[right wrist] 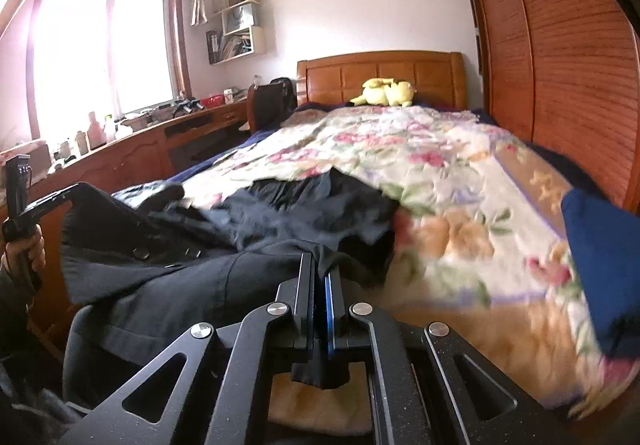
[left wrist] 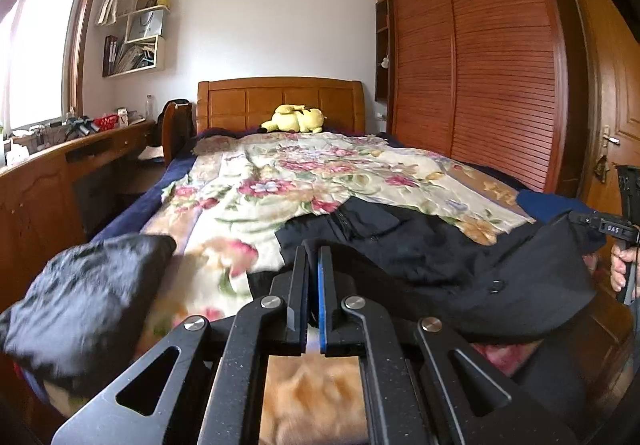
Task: Fold large clothes
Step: 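Lift the hem with both tools, fold it toward the collar, open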
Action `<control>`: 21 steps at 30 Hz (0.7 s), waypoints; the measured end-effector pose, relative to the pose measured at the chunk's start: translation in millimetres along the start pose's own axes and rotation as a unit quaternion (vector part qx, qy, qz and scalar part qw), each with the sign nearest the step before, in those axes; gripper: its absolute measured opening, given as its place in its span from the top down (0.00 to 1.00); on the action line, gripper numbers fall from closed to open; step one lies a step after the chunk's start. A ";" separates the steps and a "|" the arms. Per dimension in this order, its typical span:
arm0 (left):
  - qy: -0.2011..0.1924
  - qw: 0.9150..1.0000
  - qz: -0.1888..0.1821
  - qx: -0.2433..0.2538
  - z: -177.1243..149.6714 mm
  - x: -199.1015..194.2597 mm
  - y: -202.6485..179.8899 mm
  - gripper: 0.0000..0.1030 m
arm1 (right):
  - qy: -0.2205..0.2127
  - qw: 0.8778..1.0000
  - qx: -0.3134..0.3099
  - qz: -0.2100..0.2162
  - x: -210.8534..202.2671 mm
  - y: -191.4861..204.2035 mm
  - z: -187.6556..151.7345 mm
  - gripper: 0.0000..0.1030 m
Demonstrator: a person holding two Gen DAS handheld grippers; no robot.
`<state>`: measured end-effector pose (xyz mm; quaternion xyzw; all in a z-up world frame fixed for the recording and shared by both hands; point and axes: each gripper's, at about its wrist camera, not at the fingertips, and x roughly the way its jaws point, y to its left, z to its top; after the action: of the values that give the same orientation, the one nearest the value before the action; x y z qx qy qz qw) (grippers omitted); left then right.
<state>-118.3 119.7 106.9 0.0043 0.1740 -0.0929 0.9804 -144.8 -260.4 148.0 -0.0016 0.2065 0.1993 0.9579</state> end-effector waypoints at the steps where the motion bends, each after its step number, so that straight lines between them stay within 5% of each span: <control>1: 0.001 1.000 0.004 0.000 4.2 11.9 2.9 0.96 | 0.002 1.000 -0.004 -0.007 9.2 -1.7 4.7 0.97; 13: 0.045 0.999 0.030 -0.004 -7.6 118.5 21.3 0.96 | 0.041 0.999 -0.009 -0.018 108.7 -14.6 14.3 0.96; 21: 0.069 0.996 0.049 -0.001 22.8 199.9 36.1 0.96 | 0.043 0.999 -0.007 -0.033 179.5 -39.4 62.0 0.96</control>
<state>80.4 118.1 59.1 0.0187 0.2409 -0.0442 0.9694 44.6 -222.9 130.5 -0.0239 0.2462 0.1693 0.9540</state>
